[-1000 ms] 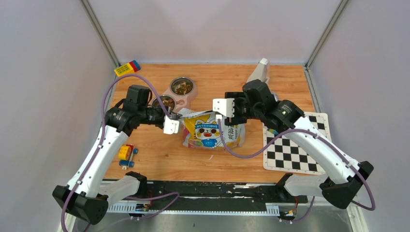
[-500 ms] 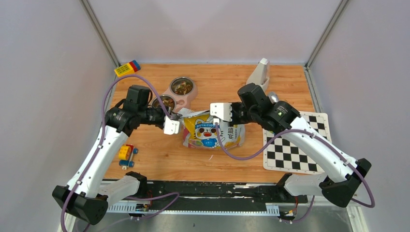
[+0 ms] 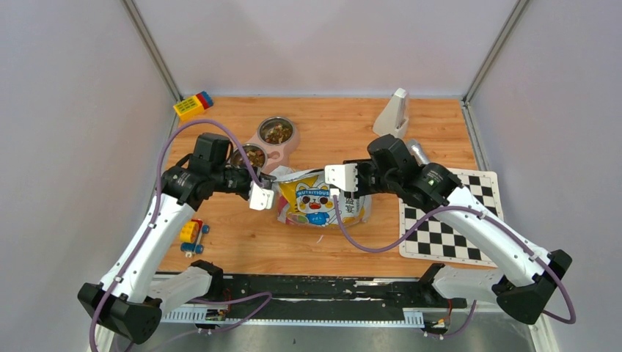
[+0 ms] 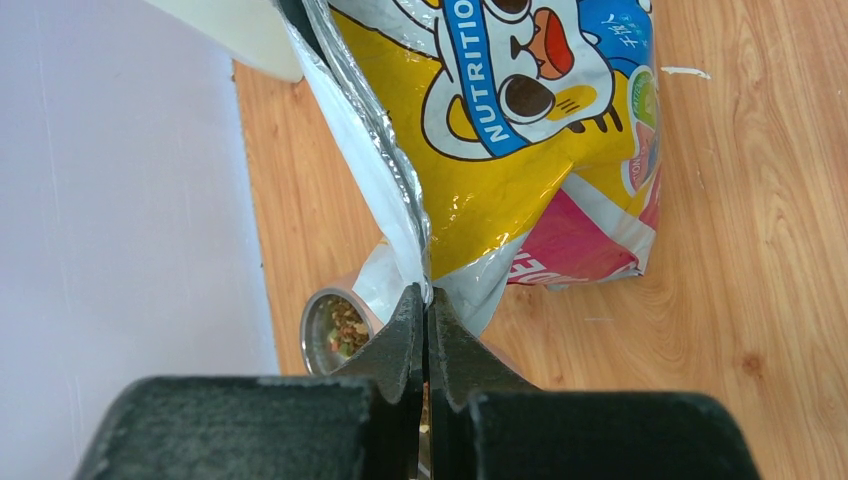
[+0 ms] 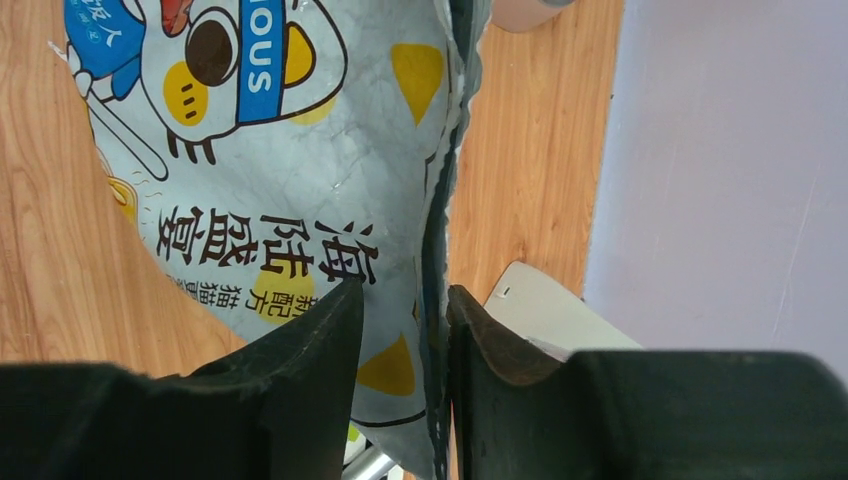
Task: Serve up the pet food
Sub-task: Close the pet food bag at the center of the board.
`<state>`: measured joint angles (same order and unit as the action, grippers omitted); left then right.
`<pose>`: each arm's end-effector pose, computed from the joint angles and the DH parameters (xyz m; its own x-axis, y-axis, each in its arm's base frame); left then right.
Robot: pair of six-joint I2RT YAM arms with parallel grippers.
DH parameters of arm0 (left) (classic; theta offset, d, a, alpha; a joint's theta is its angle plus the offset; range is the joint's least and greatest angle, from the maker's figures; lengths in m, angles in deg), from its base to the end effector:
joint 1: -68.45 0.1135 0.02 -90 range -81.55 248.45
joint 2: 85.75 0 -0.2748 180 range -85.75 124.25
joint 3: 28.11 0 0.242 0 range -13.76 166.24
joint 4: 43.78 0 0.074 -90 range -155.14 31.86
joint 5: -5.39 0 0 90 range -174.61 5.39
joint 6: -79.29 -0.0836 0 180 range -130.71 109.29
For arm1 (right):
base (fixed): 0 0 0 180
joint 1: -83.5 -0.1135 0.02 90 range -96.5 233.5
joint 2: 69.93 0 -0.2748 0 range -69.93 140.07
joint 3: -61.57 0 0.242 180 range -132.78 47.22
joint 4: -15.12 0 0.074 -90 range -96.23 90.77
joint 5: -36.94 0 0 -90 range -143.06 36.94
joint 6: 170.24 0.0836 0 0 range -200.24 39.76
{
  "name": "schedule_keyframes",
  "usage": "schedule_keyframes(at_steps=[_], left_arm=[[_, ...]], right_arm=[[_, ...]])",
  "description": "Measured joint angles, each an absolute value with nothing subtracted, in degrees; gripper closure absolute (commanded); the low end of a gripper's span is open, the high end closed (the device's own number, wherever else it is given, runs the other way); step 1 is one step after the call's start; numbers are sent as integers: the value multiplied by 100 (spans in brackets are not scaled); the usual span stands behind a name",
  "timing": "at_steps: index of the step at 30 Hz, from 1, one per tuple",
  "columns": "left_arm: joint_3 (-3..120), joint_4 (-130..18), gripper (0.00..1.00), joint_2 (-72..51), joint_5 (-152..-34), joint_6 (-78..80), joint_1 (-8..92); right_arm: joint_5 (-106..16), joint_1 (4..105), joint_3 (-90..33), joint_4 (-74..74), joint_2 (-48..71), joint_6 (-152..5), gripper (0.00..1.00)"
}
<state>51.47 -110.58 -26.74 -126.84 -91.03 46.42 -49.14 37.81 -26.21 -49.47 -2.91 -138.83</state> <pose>0.1635 -0.1268 0.3360 0.5861 0.5502 -0.5948 0.7790 -0.1809 0.6003 0.1723 0.1847 0.3433 0.3866 -0.8229 -0.4164 -0.8029 -0.0781 -0.5910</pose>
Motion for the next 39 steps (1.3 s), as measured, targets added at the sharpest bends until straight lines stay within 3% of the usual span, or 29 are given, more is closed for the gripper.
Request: schedule_keyframes(at_steps=[4, 12, 13, 15, 16, 19, 23, 30, 35, 39], left_arm=[[5147, -11060, 100, -2677, -12665, -9100, 4632], [5147, -11060, 100, -2677, -12643, -9098, 4632], [5147, -11060, 100, -2674, -12647, -9098, 4632], [5147, -11063, 100, -2677, -12650, -9098, 4629], [5147, -11063, 100, -2674, -12656, -9098, 4629], [5147, -11063, 100, -2674, -12650, -9098, 4627], [5147, -11063, 100, -2670, -12647, -9098, 4627], [5147, -11056, 100, -2659, -12647, -9098, 4627], [5147, -11058, 100, -2661, -12647, -9098, 4627], [5147, -11060, 100, -2661, -12650, -9100, 4627]], right_arm=[[-4951, 3737, -2621, -4779, -291, -13911, 98], [-5045, 3654, -2586, -4728, -306, -14101, 100], [-5065, 3641, -2560, -4717, -328, -14149, 98], [-5095, 3635, -2510, -4689, -374, -14235, 75], [-5126, 3630, -2479, -4682, -400, -14272, 68], [-5358, 3630, -2429, -4685, -514, -14420, 53], [-5513, 3735, -2378, -4726, -711, -14460, 54], [-5484, 3901, -2378, -4824, -807, -14289, 66], [-5454, 3958, -2201, -4846, -1076, -14315, 56], [-5460, 3971, -1909, -4862, -1301, -14412, 58]])
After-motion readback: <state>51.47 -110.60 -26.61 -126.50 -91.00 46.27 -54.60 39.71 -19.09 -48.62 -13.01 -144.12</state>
